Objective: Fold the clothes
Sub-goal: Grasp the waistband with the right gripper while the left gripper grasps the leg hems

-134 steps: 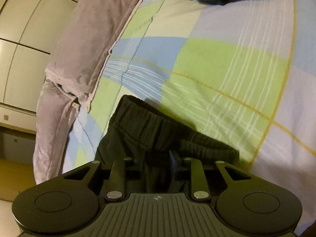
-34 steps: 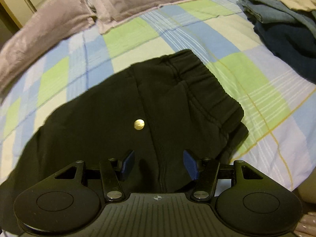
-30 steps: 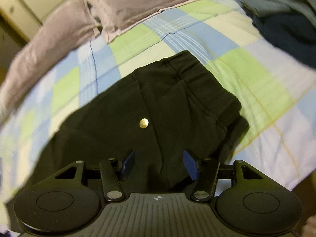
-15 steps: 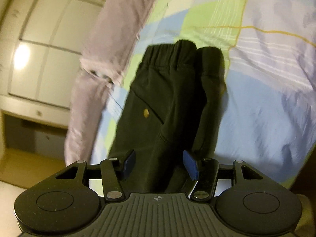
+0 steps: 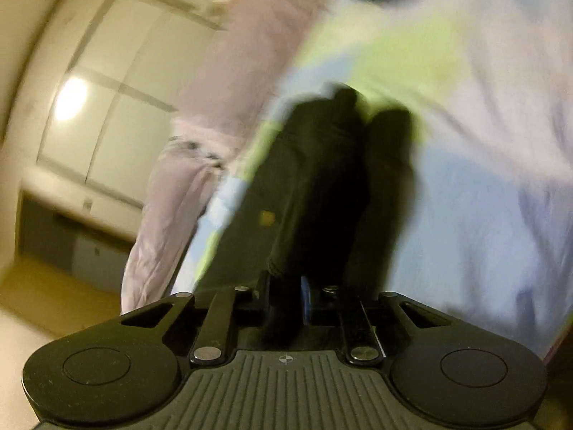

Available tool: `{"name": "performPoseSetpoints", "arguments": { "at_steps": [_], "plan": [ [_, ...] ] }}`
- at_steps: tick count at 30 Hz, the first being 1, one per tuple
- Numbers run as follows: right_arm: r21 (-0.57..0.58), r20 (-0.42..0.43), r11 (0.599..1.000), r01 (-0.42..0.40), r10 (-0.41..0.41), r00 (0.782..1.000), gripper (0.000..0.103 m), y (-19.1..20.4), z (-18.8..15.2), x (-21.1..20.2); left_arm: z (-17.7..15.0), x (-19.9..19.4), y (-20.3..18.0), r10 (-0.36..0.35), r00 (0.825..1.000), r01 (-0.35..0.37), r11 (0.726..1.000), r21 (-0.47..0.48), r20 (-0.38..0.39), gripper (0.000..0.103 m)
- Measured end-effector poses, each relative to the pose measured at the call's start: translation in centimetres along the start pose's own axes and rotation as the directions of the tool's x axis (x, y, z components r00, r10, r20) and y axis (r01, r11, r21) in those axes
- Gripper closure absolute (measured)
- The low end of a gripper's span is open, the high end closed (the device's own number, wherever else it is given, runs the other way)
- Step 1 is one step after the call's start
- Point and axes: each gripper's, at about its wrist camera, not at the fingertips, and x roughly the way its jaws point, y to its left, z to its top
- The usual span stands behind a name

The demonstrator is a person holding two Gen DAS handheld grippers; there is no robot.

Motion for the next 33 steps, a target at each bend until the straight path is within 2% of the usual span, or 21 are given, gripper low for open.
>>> {"name": "performPoseSetpoints", "arguments": {
  "at_steps": [1,3,5,8,9,10,11,14,17,19,23,27,33],
  "plan": [
    [-0.040,0.014,0.999,0.001,0.000,1.000,0.088,0.4,-0.1,-0.5,-0.2,-0.2,0.5,0.015,1.000,-0.015,1.000,-0.022,-0.006,0.095],
    [-0.006,-0.015,0.995,0.100,-0.101,0.995,0.088,-1.2,-0.5,0.5,-0.6,-0.5,1.4,0.033,0.999,-0.034,0.997,-0.072,-0.022,0.095],
    [0.059,-0.026,0.993,0.100,-0.098,0.995,0.088,-2.4,-0.7,1.0,-1.0,-1.1,2.2,0.029,0.999,-0.032,0.994,-0.107,-0.031,0.094],
    [0.073,-0.019,0.993,0.096,-0.095,0.995,0.088,-1.9,-0.2,1.4,-1.2,-2.0,3.5,0.030,0.999,-0.035,0.985,-0.170,-0.036,0.092],
    [0.066,-0.020,0.992,0.105,-0.104,0.994,0.088,-1.7,-0.2,1.5,-1.2,-2.1,4.2,0.020,0.999,-0.026,0.977,-0.209,-0.034,0.087],
    [0.066,-0.020,0.992,0.105,-0.104,0.994,0.087,-1.7,-0.1,1.7,-1.1,-2.2,4.8,0.010,0.999,-0.017,0.967,-0.253,-0.031,0.082],
    [0.080,-0.020,0.992,0.096,-0.094,0.995,0.087,-2.0,-0.2,1.7,-1.1,-2.3,5.4,0.000,1.000,-0.008,0.955,-0.296,-0.027,0.081],
    [0.131,-0.015,0.989,0.063,-0.061,0.998,0.087,-2.9,-0.6,1.5,-0.8,-1.9,7.0,-0.044,0.999,0.030,0.907,-0.421,-0.023,0.081],
    [0.168,-0.009,0.985,0.042,-0.041,0.999,0.087,-3.4,-0.8,1.2,-0.7,-1.6,8.0,-0.044,0.999,0.025,0.873,-0.488,-0.026,0.081],
    [0.180,-0.013,0.983,0.039,-0.037,0.999,0.086,-3.7,-0.6,0.9,-0.6,-1.6,8.2,-0.045,0.999,0.026,0.863,-0.505,-0.025,0.080],
    [0.182,-0.022,0.982,0.044,-0.040,0.999,0.085,-3.7,-0.2,0.8,-0.8,-1.2,8.0,-0.030,0.999,0.014,0.865,-0.502,-0.024,0.079],
    [0.192,-0.025,0.981,0.043,-0.039,0.999,0.076,-3.4,0.2,0.8,-0.9,-1.7,7.5,-0.020,0.999,0.002,0.879,-0.477,-0.032,0.077],
    [0.165,-0.022,0.984,0.062,-0.059,0.998,0.072,-3.2,0.1,0.1,-1.3,-1.4,8.2,-0.017,1.000,0.002,0.851,-0.525,-0.023,0.076]
  ]
}}
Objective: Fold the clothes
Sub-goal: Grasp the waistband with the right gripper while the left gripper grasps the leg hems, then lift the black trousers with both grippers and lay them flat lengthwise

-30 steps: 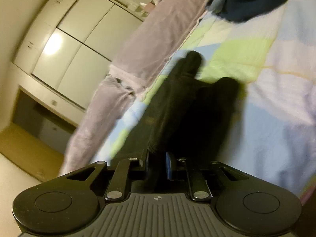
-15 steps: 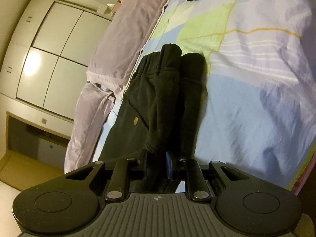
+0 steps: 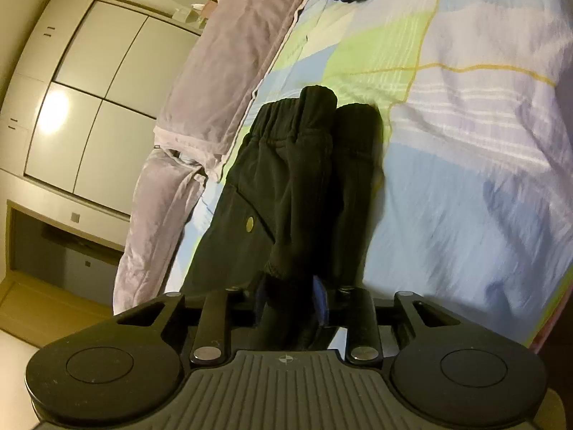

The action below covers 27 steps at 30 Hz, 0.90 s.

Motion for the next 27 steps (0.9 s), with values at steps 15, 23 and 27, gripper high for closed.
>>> {"name": "performPoseSetpoints", "arguments": {
  "at_steps": [15,23,27],
  "plan": [
    [-0.112,-0.004,0.993,0.033,-0.034,0.999,0.087,1.3,0.1,-0.6,-2.0,-2.6,-1.3,-0.040,0.993,0.010,0.966,0.260,0.111,0.103],
    [-0.155,0.000,0.987,0.043,-0.044,0.999,0.086,0.8,-0.7,-0.5,-2.5,-0.8,-1.4,0.036,0.995,-0.068,0.924,0.375,0.092,0.100],
    [-0.217,0.041,0.971,0.102,-0.095,0.995,0.065,1.6,-0.6,-2.1,-2.5,-2.5,-2.3,0.115,0.989,-0.144,0.896,0.420,0.095,0.093]
  ]
}}
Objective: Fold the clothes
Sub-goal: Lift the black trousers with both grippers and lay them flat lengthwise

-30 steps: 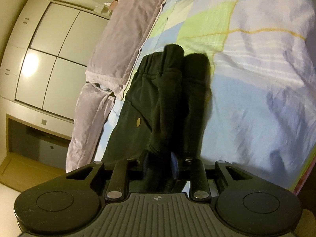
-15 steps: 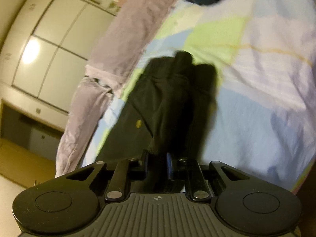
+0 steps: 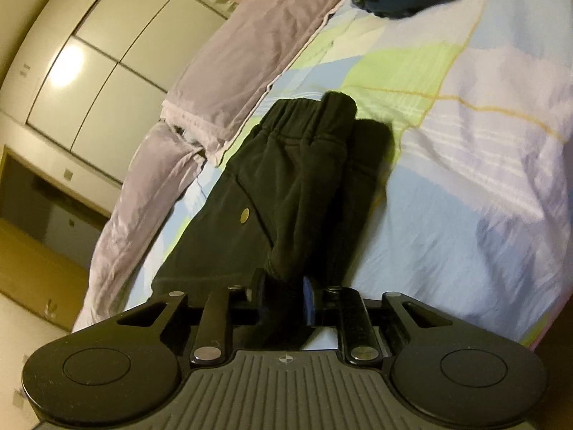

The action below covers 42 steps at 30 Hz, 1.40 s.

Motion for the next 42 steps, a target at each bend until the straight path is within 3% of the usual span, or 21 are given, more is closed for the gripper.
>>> {"name": "performPoseSetpoints", "arguments": {
  "at_steps": [2,5,10,13,14,15,20,22,23,24,26,27,28,31,33,36,39,40,42],
  "plan": [
    [-0.031,0.045,0.998,0.059,-0.058,0.997,0.056,0.3,0.3,-1.6,0.6,-1.4,-0.8,0.022,1.000,-0.022,0.999,0.039,0.013,0.095],
    [-0.058,0.132,0.995,0.086,-0.078,0.988,0.056,0.2,1.4,-3.3,1.8,-2.5,-3.0,-0.024,0.999,0.020,0.995,0.093,0.042,0.095],
    [0.060,0.110,0.998,-0.027,0.020,0.994,0.056,-0.7,3.6,-1.2,2.3,0.1,-8.5,-0.113,0.993,0.106,0.978,0.181,0.031,0.094],
    [0.094,0.060,0.996,-0.004,-0.002,0.998,0.056,-1.3,4.3,1.2,2.1,2.4,-10.8,-0.154,0.988,0.153,0.974,0.168,-0.010,0.094],
    [0.089,0.056,0.996,0.010,-0.015,0.998,0.066,-1.5,4.3,1.5,2.0,3.0,-11.4,-0.163,0.986,0.164,0.973,0.164,-0.021,0.094],
    [0.082,0.054,0.996,0.022,-0.027,0.998,0.088,-1.6,4.3,1.6,1.9,3.6,-11.9,-0.169,0.985,0.173,0.972,0.161,-0.034,0.095],
    [-0.012,0.121,0.999,0.042,-0.040,0.992,0.094,-0.2,3.4,-0.7,1.3,6.8,-13.3,-0.152,0.984,0.167,0.967,0.194,-0.091,0.094],
    [-0.071,0.116,0.990,0.119,-0.110,0.987,0.094,0.1,2.4,-0.3,0.7,8.1,-13.1,-0.103,0.988,0.126,0.968,0.218,-0.114,0.094],
    [-0.101,0.112,0.982,0.161,-0.149,0.982,0.094,0.2,1.9,0.1,0.3,8.7,-13.0,-0.076,0.989,0.103,0.968,0.229,-0.125,0.094],
    [-0.100,0.092,0.980,0.172,-0.163,0.982,0.085,-0.3,1.7,0.8,0.1,9.0,-12.8,-0.062,0.990,0.090,0.967,0.236,-0.125,0.094],
    [-0.100,0.078,0.976,0.195,-0.188,0.979,0.077,-0.7,1.5,1.1,0.0,8.6,-12.9,-0.038,0.993,0.065,0.965,0.255,-0.111,0.094],
    [-0.111,0.096,0.970,0.218,-0.208,0.973,0.064,-0.2,1.5,0.4,0.0,8.1,-13.1,-0.022,0.994,0.049,0.961,0.271,-0.102,0.095],
    [-0.121,0.115,0.963,0.241,-0.228,0.967,0.058,0.4,1.6,-0.3,0.0,7.6,-13.4,-0.009,0.996,0.036,0.957,0.287,-0.093,0.095],
    [-0.254,0.243,0.912,0.323,-0.263,0.934,0.056,3.6,0.1,-3.0,-0.4,5.6,-15.2,-0.057,0.993,0.086,0.945,0.316,-0.098,0.095],
    [-0.387,0.278,0.873,0.296,-0.196,0.940,0.056,6.0,-1.8,-3.9,-1.4,4.4,-17.1,-0.111,0.988,0.143,0.920,0.366,-0.109,0.095],
    [-0.590,0.207,0.781,0.204,-0.098,0.973,0.056,9.3,-5.9,-2.5,-4.0,3.8,-20.6,-0.181,0.973,0.229,0.846,0.481,-0.143,0.093],
    [-0.727,0.132,0.670,0.151,-0.080,0.988,0.056,11.1,-10.1,0.3,-6.8,5.4,-22.0,-0.141,0.973,0.220,0.794,0.566,-0.181,0.092],
    [-0.764,0.124,0.625,0.161,-0.102,0.987,0.056,10.9,-11.3,1.1,-7.5,6.0,-21.9,-0.120,0.975,0.209,0.787,0.580,-0.189,0.092],
    [-0.835,0.119,0.520,0.181,-0.150,0.982,0.057,10.5,-13.6,2.7,-8.1,6.2,-20.9,-0.132,0.975,0.211,0.798,0.564,-0.178,0.092]
  ]
}}
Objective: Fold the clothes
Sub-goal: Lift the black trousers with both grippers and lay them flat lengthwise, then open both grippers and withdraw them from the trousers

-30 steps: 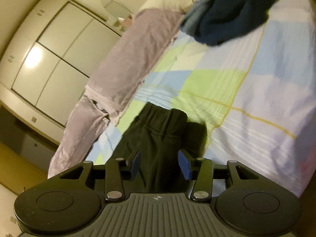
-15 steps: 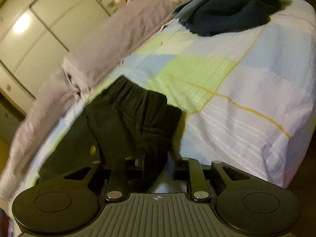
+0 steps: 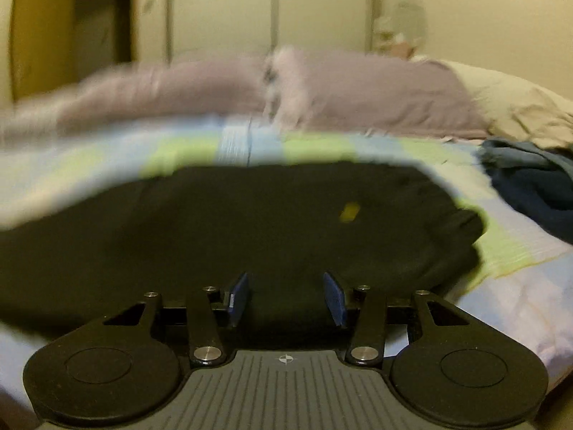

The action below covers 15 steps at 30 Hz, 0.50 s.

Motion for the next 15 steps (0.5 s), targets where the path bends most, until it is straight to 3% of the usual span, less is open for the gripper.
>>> {"name": "performPoseSetpoints", "arguments": {
  "at_steps": [5,8,10,11,15],
  "plan": [
    [-0.019,-0.080,1.000,0.017,-0.018,0.997,0.056,1.0,1.3,-0.4,0.1,-2.0,1.7,0.061,0.998,-0.060,0.997,-0.042,0.027,0.095],
    [0.053,-0.017,0.999,-0.007,0.008,1.000,0.056,1.6,2.4,-1.7,-0.3,-2.8,3.9,0.106,0.993,-0.101,0.992,-0.079,0.054,0.094],
    [0.097,0.043,0.993,-0.069,0.065,0.997,0.056,3.2,2.6,-2.6,-0.8,-3.0,5.6,0.147,0.988,-0.141,0.985,-0.104,0.056,0.094],
    [0.099,0.050,0.989,-0.105,0.101,0.994,0.056,4.5,2.5,-2.5,-1.2,-3.1,6.6,0.170,0.984,-0.162,0.980,-0.113,0.058,0.094],
    [0.016,-0.011,0.998,-0.061,0.061,0.998,0.056,10.7,0.7,-1.8,-2.7,-4.5,11.7,0.307,0.950,-0.295,0.944,-0.147,0.060,0.096]
  ]
}}
